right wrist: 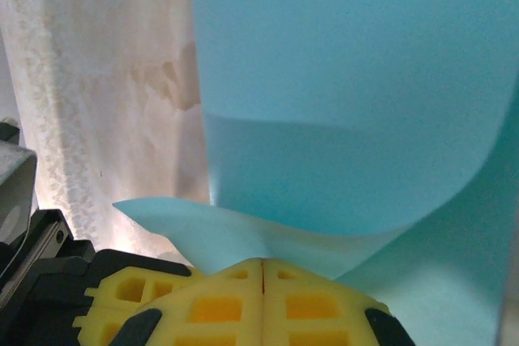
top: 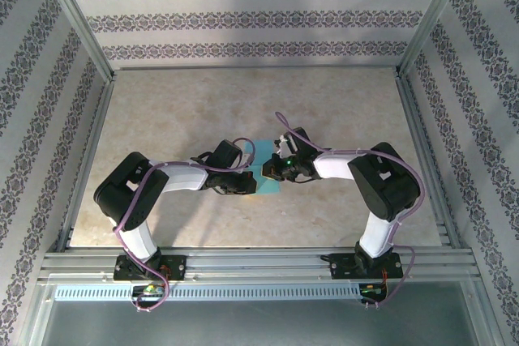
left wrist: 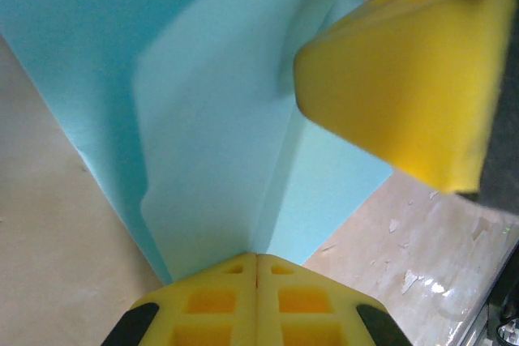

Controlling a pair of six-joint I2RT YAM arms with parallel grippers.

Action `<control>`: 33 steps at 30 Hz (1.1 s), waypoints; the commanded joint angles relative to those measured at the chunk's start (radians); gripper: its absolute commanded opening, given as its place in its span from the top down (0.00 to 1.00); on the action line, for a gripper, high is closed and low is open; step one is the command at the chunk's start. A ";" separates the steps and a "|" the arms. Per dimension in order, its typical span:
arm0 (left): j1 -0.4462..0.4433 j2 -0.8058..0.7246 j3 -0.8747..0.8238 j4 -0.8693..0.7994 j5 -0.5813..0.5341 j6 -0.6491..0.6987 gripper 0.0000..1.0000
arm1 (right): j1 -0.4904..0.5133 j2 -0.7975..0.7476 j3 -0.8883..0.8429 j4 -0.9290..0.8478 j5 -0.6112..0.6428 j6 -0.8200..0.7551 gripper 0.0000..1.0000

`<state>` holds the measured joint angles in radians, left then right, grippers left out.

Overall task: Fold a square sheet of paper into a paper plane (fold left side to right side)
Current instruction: Fold the triangle a second time at the center of the table.

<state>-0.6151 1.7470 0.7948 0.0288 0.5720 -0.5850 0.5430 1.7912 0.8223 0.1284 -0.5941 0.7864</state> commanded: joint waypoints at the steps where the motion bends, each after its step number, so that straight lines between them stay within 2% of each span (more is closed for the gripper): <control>1: -0.011 0.025 -0.025 -0.015 -0.036 0.004 0.96 | 0.035 0.000 -0.003 0.017 0.005 -0.008 1.00; 14: -0.011 0.033 -0.010 -0.065 -0.053 0.001 0.96 | 0.033 0.061 0.031 -0.047 0.083 -0.044 1.00; 33: -0.011 0.070 0.007 -0.084 -0.041 0.005 0.97 | -0.083 0.086 0.085 -0.127 0.106 -0.149 1.00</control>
<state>-0.6151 1.7721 0.8188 0.0399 0.5652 -0.5850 0.4988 1.8526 0.8906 0.0364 -0.5743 0.6792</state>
